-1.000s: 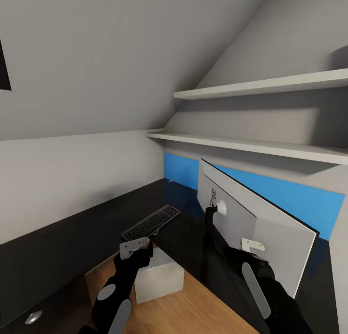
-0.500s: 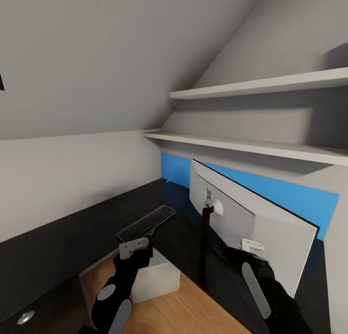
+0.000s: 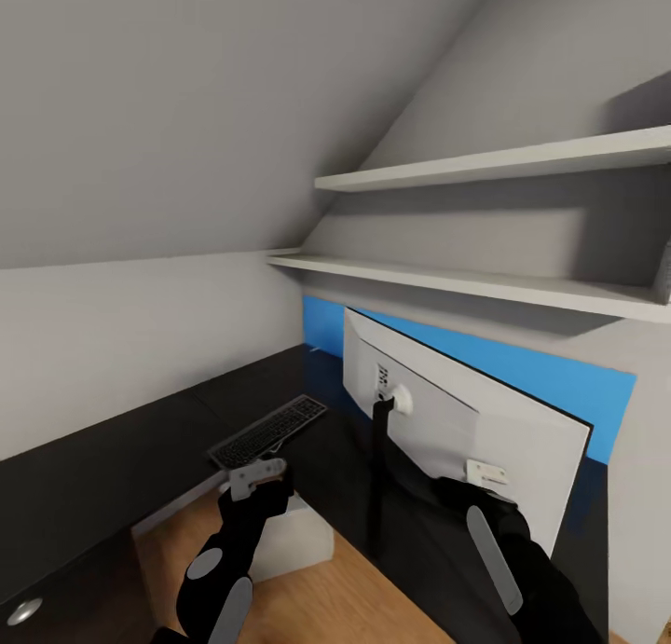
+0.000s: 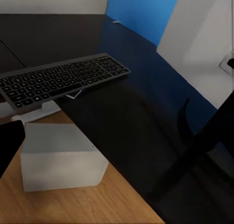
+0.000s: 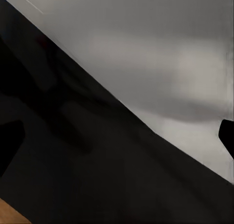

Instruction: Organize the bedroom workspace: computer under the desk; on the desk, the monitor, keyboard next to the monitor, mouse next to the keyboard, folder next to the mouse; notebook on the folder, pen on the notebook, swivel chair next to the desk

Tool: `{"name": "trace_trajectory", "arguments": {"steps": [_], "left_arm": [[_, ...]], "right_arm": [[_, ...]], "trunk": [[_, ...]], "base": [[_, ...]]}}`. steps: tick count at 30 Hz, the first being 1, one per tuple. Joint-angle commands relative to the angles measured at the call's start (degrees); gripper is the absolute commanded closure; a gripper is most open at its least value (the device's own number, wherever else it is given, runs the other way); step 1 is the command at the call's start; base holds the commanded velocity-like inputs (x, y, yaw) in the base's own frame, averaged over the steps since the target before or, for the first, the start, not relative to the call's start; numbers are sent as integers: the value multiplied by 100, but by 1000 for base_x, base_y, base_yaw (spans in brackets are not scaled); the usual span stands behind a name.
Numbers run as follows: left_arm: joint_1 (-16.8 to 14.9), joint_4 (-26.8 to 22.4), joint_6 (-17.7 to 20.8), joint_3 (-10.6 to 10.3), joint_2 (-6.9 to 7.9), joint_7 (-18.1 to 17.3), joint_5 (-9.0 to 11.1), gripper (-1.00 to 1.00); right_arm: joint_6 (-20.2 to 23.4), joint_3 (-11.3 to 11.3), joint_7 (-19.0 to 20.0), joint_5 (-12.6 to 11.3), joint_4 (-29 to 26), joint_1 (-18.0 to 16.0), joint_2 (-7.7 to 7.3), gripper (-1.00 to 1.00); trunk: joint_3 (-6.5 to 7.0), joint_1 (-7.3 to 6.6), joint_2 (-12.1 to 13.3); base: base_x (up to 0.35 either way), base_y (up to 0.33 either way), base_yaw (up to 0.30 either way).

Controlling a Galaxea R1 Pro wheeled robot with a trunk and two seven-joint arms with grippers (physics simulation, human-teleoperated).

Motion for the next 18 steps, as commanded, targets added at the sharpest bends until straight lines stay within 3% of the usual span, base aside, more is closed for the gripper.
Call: {"name": "trace_trajectory", "arguments": {"steps": [1,12,18], "left_arm": [[-6,-8,17,-5,1,49,54,-100],[-6,-16,12,28,3,49,55,-100],[-6,-22,12,28,5,49,62,-100]], "right_arm": [[17,18,-60,-37,-6,-5,-8,-100],[18,19,-52,-36,-15,-5,-9,-100],[14,29,-51,-42,-15,-5,-9,-100]], "trunk": [[-10,1,-8],[-10,1,-8],[-10,1,-8]], "base": [[0,-229,0],[2,-279,0],[113,-316,0]]}}
